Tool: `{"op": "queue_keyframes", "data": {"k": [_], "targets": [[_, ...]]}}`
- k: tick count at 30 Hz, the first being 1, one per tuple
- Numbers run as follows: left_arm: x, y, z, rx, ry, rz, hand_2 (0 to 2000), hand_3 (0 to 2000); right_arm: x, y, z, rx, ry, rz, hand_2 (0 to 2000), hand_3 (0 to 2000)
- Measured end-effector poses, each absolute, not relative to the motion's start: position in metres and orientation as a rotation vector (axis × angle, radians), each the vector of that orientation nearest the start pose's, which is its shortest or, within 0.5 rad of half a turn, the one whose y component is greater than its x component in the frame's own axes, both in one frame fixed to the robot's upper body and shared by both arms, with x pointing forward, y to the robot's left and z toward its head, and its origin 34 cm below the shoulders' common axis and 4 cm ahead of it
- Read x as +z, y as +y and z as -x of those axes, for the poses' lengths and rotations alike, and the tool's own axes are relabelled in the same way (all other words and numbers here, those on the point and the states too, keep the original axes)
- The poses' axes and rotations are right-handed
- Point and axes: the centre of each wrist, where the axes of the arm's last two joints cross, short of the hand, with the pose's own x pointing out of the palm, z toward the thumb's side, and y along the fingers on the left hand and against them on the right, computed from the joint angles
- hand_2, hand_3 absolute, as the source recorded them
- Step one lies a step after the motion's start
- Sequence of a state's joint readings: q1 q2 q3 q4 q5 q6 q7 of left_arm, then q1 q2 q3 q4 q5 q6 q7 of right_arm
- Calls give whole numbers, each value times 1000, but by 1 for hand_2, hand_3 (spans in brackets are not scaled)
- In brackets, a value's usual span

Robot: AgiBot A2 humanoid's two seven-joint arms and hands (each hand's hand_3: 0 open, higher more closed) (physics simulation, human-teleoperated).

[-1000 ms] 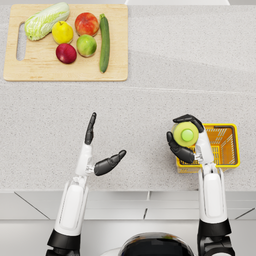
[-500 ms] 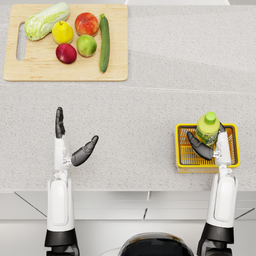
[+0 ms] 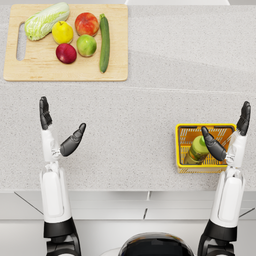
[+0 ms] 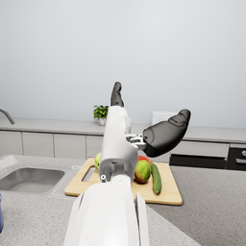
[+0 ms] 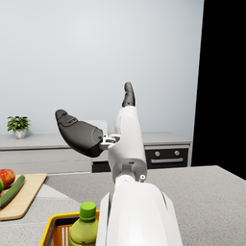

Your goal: Pick up the green tea and place it into the yellow basket

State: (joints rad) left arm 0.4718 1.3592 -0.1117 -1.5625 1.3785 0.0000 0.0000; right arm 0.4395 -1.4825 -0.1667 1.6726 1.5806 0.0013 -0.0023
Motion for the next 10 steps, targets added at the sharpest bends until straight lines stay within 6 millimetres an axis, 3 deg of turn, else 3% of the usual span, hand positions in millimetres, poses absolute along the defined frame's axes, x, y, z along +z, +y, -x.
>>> {"op": "queue_keyframes", "data": {"k": [4,10], "targets": [[239,263,-305,-1422,-357,-335,0,0,240,-246,-297,1353,-316,412,0,0],[235,263,-305,-1424,-347,-323,0,0,233,-246,-300,1359,-296,390,0,0]]}}
